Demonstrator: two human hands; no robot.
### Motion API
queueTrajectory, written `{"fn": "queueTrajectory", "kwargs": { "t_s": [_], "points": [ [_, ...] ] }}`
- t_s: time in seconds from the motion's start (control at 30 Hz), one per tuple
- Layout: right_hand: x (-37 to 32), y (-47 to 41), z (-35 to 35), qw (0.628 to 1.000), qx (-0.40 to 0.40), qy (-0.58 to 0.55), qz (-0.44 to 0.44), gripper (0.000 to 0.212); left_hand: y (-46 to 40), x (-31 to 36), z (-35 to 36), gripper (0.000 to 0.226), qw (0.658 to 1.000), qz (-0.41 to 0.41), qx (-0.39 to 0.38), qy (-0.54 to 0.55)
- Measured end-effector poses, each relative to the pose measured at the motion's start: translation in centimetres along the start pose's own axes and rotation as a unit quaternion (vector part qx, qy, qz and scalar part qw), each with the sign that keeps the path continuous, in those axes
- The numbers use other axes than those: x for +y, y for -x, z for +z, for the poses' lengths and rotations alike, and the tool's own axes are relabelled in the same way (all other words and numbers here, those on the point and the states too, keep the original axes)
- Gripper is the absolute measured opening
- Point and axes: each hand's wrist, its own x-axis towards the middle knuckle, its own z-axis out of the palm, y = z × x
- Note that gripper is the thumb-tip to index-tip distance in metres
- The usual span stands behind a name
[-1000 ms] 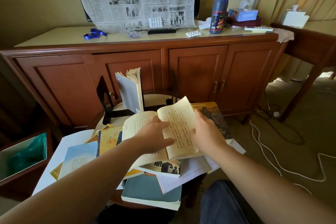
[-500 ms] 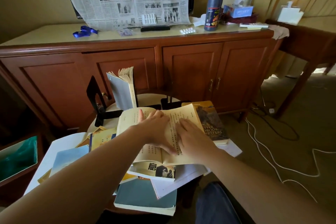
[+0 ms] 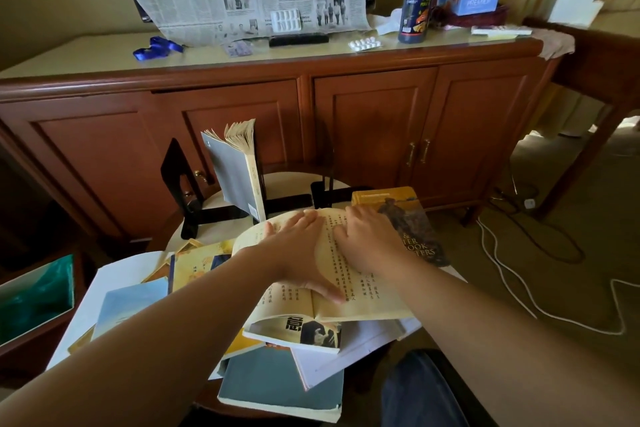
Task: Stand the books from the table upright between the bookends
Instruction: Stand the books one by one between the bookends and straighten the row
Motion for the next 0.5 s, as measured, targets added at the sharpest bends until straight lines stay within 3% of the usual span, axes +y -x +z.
{"fn": "queueTrajectory", "kwargs": {
  "t_s": [0.27,0.5],
  "points": [
    [2.6,5.4,3.1,0.996,0.037,0.005,-0.076,0.081,-0.1,0.5,-0.3,0.157,1.0,-0.005,0.002,-0.013],
    [3.8,9.8,4.9,0.993,0.064,-0.01,-0.094,0.078,-0.2,0.3,0.0,0.156,1.0,-0.003,0.012,-0.006]
  ]
}}
